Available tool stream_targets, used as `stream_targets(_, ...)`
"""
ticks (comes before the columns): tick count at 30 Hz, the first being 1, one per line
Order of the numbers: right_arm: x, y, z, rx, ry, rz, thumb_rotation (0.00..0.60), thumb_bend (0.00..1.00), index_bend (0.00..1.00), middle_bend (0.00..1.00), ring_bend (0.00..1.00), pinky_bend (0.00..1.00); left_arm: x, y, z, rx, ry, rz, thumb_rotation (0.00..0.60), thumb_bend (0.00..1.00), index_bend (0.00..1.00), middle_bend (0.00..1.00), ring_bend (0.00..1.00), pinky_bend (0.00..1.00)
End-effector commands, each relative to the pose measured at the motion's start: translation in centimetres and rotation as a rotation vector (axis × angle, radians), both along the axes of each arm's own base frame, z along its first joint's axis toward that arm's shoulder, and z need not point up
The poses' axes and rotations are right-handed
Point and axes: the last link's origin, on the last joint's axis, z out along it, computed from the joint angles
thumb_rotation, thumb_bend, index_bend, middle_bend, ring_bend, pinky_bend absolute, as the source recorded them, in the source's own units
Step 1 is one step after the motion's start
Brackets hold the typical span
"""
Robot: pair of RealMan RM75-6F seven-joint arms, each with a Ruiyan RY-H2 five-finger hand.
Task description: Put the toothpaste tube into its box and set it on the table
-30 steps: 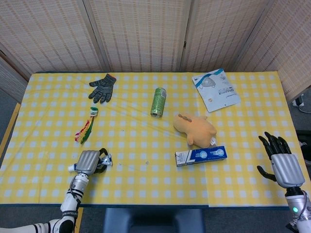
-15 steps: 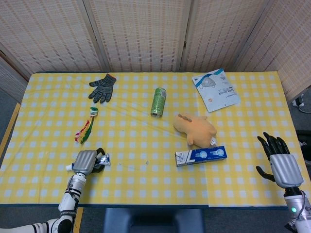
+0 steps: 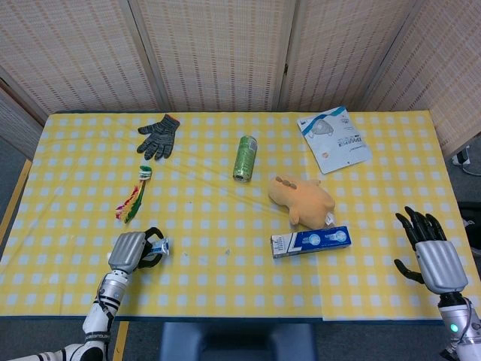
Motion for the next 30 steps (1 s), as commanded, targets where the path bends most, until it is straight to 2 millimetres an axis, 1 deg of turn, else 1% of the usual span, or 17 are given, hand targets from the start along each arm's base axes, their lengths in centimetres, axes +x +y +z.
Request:
stream_targets(1,0.1,0.1,-0.1,0.005,0.0,0.004,0.6,0.3,0.0,0.0,0.0,0.0,0.7,-0.3,1.6,-0.018,-0.129,0.018,0.6,0.5,1.0,1.0,1.0,1.0)
stream_targets(4,0.2,0.2,-0.2,0.01,0.0,0.011,0.6,0.3,0.0,0.0,0.0,0.0,1.5,-0.5,3.2,-0.06,-0.271,0.05,0.6,0.53,1.0,1.0,1.0,1.0)
stream_targets(7,0.3,0.2,-0.4,0.02,0.0,0.019,0.6,0.3,0.0,0.0,0.0,0.0,2.0,-0.6,4.6,-0.138,-0.389,0.082,0.6,0.54,1.0,1.0,1.0,1.0)
stream_targets(12,0.8,-0.3,-0.9,0.052,-0.018,0.053,0.6,0.3,0.0,0.0,0.0,0.0,2.7,-0.8,6.4,-0.202,-0.49,0.097,0.6,0.54,1.0,1.0,1.0,1.0)
stream_targets(18,2.0,-2.0,-1.4,0.095,0.003,0.098,0.6,0.3,0.0,0.0,0.0,0.0,3.7,-1.6,7.5,-0.267,-0.607,0.113,0.6,0.54,1.0,1.0,1.0,1.0)
stream_targets(22,2.6,-3.5,-2.1,0.163,0.026,0.1,0.6,0.3,0.0,0.0,0.0,0.0,4.1,-1.8,8.1,-0.288,-0.643,0.104,0.6,0.54,1.0,1.0,1.0,1.0)
stream_targets(25,3.1,-4.8,-2.9,0.225,0.02,0.093,0.6,0.3,0.0,0.0,0.0,0.0,4.3,-2.0,8.4,-0.287,-0.652,0.089,0.6,0.54,1.0,1.0,1.0,1.0)
stream_targets(27,3.5,-5.6,-3.7,0.257,0.007,0.096,0.6,0.3,0.0,0.01,0.03,0.0,4.4,-2.1,8.7,-0.283,-0.656,0.082,0.6,0.54,1.0,1.0,1.0,1.0)
stream_targets(28,3.8,-6.1,-4.2,0.27,0.006,0.103,0.6,0.3,0.01,0.01,0.04,0.0,4.4,-2.1,8.8,-0.28,-0.658,0.078,0.6,0.54,1.0,1.0,1.0,1.0)
stream_targets(30,4.2,-6.6,-5.0,0.293,0.015,0.116,0.6,0.3,0.06,0.03,0.06,0.0,4.5,-2.1,9.1,-0.276,-0.665,0.076,0.6,0.54,1.0,1.0,1.0,1.0)
